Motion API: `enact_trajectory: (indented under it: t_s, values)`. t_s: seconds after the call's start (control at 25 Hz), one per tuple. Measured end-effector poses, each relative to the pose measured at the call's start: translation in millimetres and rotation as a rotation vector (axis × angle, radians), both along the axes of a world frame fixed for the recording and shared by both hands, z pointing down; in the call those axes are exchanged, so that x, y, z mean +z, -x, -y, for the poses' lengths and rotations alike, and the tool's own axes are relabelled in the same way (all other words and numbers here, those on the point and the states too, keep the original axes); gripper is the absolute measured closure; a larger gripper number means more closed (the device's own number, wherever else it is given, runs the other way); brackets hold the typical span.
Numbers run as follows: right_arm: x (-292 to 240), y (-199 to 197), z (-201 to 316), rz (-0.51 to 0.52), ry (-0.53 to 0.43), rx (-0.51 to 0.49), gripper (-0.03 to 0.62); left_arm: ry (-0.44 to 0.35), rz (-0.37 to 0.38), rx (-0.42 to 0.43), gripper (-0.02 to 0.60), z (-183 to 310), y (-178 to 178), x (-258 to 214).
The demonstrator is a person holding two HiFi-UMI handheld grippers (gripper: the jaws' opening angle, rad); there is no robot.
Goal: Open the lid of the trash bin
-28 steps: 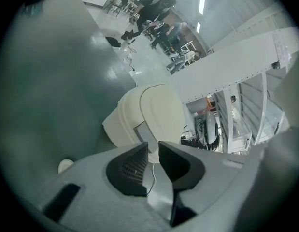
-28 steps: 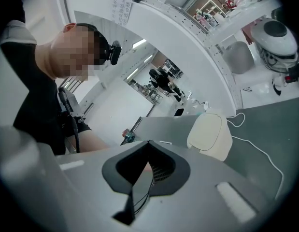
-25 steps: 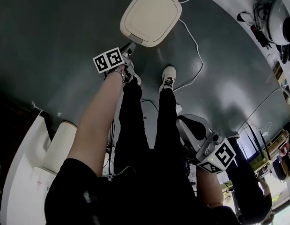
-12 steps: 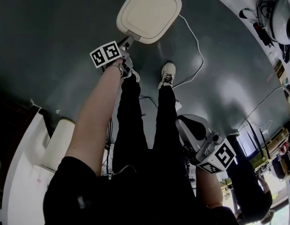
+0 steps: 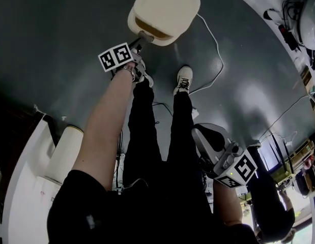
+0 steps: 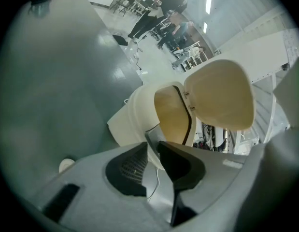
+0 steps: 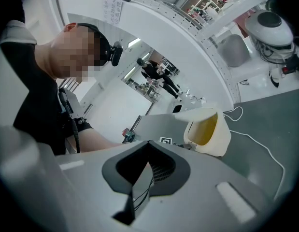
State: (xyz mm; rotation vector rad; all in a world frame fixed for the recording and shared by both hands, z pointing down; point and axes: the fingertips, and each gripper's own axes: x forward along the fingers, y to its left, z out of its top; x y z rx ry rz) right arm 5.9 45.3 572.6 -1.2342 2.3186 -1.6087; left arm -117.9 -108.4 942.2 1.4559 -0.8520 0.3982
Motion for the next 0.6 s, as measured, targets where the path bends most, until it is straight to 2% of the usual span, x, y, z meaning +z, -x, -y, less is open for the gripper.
enact_trajectory:
  t_s: [0.6]
  values:
    - [0.8,6.6,-2.4,-0.001,-0.007,-0.004,0.586,-0.015,0.006,0.012,0.499,-1.1,2.4,-0.9]
